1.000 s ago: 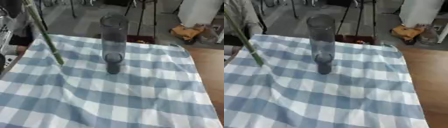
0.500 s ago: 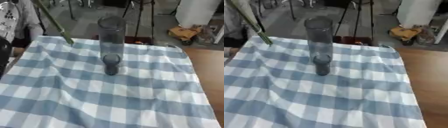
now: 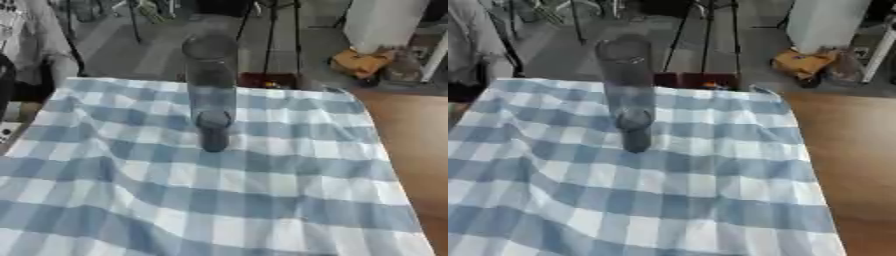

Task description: Arrange flowers into the vase.

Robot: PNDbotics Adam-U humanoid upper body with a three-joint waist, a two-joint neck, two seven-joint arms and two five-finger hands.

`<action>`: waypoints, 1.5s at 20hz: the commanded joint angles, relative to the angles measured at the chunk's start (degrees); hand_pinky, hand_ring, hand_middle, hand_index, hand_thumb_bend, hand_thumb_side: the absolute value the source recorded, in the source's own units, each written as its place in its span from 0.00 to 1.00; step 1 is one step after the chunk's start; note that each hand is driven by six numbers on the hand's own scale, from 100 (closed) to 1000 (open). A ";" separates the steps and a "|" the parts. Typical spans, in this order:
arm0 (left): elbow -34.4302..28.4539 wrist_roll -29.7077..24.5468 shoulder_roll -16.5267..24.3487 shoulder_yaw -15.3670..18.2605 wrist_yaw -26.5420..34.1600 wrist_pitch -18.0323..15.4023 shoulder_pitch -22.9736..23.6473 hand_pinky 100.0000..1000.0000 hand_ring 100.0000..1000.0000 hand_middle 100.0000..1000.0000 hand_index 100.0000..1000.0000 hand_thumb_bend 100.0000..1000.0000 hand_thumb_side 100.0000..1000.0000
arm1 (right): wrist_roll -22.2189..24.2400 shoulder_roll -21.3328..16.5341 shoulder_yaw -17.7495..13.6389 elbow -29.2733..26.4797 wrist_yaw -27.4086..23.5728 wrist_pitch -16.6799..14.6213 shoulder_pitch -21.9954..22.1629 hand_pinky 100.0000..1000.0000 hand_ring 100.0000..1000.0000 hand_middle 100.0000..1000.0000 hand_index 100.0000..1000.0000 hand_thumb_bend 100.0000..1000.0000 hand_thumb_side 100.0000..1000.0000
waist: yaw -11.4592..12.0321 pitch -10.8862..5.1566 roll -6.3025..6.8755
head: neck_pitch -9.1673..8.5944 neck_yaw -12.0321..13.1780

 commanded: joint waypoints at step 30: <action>7.38 2.99 -4.65 1.35 -12.53 -11.72 -5.66 0.00 0.00 0.00 0.12 0.00 0.68 | 4.36 0.61 2.03 -1.97 -6.22 -0.27 -4.43 0.65 0.75 0.74 0.78 0.00 1.00 | -4.07 2.54 0.57 | -8.59 1.91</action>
